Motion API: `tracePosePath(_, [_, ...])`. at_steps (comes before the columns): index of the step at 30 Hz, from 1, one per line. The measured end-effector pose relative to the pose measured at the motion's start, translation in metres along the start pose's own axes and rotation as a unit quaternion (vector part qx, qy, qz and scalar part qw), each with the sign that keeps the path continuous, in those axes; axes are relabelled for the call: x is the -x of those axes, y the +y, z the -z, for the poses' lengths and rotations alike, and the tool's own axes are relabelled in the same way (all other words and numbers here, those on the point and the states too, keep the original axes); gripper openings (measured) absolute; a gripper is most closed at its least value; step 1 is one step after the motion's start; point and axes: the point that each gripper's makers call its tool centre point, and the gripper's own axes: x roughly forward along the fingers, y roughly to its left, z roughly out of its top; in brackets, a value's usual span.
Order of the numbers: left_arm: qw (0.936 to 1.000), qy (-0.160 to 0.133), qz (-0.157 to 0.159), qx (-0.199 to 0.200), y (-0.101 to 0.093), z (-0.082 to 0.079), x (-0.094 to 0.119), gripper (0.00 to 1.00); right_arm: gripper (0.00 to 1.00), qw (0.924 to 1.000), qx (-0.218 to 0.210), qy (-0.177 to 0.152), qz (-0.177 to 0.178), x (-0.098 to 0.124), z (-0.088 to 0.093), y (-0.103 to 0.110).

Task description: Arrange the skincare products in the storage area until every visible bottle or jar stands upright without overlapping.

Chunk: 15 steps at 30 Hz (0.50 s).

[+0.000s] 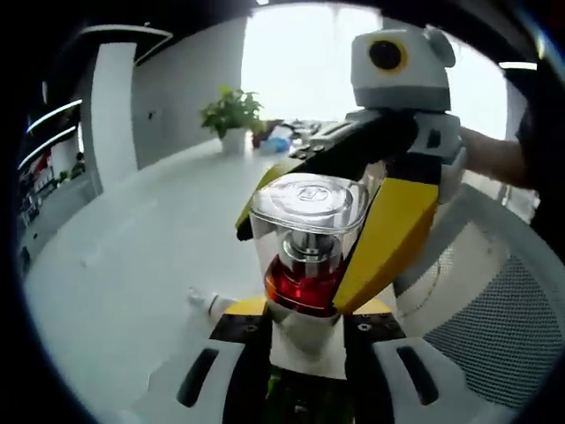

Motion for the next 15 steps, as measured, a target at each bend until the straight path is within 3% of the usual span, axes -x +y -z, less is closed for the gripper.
tracePosePath(8, [0.9999, 0.003, -0.006, -0.011, 0.0017, -0.0001, -0.0004, 0.28, 0.29, 0.9997, -0.021, -0.01, 0.011, 0.0007, 0.0006, -0.0054])
tracePosePath(15, [0.9997, 0.01, -0.018, 0.01, 0.003, 0.0028, 0.0049, 0.28, 0.29, 0.9996, -0.016, -0.011, 0.018, -0.0016, -0.0001, -0.0055])
